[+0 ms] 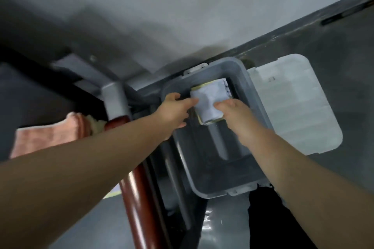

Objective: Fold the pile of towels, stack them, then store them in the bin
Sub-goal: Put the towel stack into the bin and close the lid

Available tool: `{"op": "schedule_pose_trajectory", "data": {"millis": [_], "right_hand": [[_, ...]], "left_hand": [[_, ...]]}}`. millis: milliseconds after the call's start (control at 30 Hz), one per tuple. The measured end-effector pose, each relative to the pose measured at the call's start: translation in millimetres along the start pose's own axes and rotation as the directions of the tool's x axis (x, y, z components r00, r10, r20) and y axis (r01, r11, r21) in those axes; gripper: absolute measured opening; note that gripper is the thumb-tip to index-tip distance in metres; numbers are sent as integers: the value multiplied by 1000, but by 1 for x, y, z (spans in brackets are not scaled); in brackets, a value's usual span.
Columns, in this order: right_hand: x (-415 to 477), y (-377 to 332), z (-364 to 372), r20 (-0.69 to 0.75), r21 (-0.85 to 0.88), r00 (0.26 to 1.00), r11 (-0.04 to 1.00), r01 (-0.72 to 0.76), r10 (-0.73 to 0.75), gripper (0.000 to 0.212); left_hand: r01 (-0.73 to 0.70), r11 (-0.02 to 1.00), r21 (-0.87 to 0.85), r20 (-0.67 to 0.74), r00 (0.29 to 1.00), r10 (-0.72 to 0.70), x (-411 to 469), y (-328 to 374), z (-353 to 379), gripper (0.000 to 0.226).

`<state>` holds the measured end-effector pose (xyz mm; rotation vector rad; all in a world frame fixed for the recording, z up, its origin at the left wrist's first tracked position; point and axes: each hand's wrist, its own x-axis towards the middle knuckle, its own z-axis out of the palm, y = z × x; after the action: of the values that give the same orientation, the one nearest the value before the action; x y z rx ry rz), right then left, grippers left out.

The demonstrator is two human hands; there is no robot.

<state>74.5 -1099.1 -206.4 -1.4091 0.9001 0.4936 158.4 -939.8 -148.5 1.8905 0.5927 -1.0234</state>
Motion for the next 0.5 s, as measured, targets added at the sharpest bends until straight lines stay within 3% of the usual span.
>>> {"op": "schedule_pose_trajectory", "data": {"millis": [100, 300, 400, 500], "right_hand": [[-61, -30, 39, 61, 11, 998, 1000, 10, -11, 17], [-132, -68, 147, 146, -16, 980, 991, 136, -133, 36], [-152, -78, 209, 184, -93, 962, 971, 221, -201, 36], [-151, -80, 259, 218, -197, 960, 956, 219, -175, 67]], "left_hand": [[-68, 997, -28, -19, 998, 67, -56, 7, -61, 68], [-130, 987, -94, -129, 985, 117, -121, -24, -175, 49], [-210, 977, 43, -304, 929, 213, -134, -52, -238, 40], [-165, 961, 223, -497, 829, 257, -123, -88, -291, 36]]}}
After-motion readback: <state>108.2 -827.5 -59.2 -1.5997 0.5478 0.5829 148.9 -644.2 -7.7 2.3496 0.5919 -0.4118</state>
